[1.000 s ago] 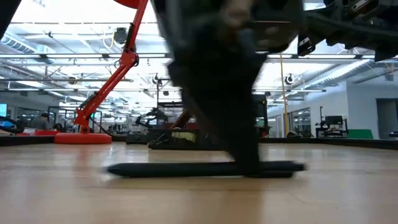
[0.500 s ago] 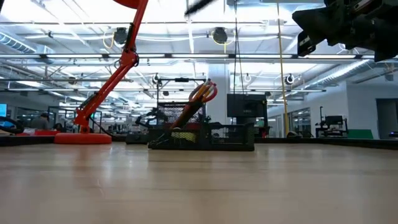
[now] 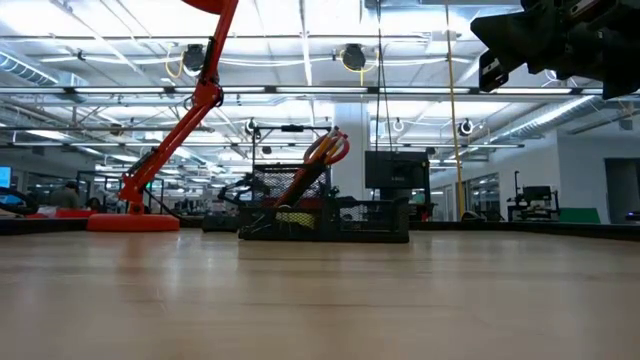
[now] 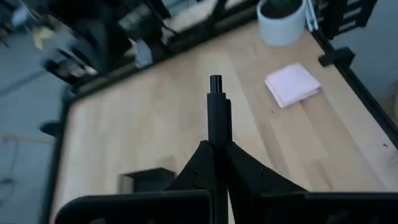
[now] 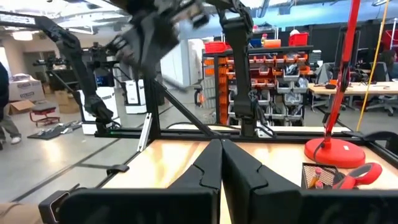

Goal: Pick and place office supplies into organizer
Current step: Put the black ballpen into the black desk organizer

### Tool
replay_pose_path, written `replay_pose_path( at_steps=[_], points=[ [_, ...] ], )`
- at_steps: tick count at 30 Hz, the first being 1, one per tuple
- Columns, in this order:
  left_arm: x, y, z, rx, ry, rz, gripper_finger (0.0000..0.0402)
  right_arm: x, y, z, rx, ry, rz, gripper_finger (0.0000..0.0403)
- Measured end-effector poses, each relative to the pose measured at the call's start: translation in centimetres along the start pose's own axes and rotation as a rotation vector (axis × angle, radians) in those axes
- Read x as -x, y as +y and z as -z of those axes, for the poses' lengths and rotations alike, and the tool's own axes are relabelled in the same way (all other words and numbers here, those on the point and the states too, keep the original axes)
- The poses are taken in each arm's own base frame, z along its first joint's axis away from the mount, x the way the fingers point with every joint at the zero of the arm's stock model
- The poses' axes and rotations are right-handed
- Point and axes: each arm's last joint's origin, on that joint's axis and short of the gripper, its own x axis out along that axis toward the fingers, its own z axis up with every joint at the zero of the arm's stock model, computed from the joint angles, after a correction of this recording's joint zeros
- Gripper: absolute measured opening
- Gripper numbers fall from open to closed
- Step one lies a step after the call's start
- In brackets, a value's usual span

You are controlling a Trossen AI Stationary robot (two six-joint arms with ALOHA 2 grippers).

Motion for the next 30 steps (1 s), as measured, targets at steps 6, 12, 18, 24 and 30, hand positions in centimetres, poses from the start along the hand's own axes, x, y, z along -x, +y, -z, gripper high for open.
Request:
replay_pose_path(
  at_steps=[6,12,18,24,30],
  points=[
    [2.7,4.5,-0.6,-0.106,-0.122,-0.015,0.0007,0.0,0.0,0.0,-0.001,0.000,0.000,0.0000],
    [2.8,10.2,-0.9,-0.198,-0.331,0.097,0.0020,0.0,0.0,0.3,-0.027,0.030,0.004,0.0000],
    [-1.2,14.2,3.2,-0.169,-0.364,0.258,0.0008,0.0,0.0,0.4,-0.033,0.034,0.006,0.0000],
    [-6.3,15.1,9.2,-0.130,-0.409,0.328,0.0014,0.0,0.0,0.3,0.009,0.026,0.005,0.0000],
    [-8.4,13.2,11.2,-0.001,-0.469,0.234,0.0011,0.0,0.0,0.3,0.009,0.026,0.007,0.0000]
  ],
)
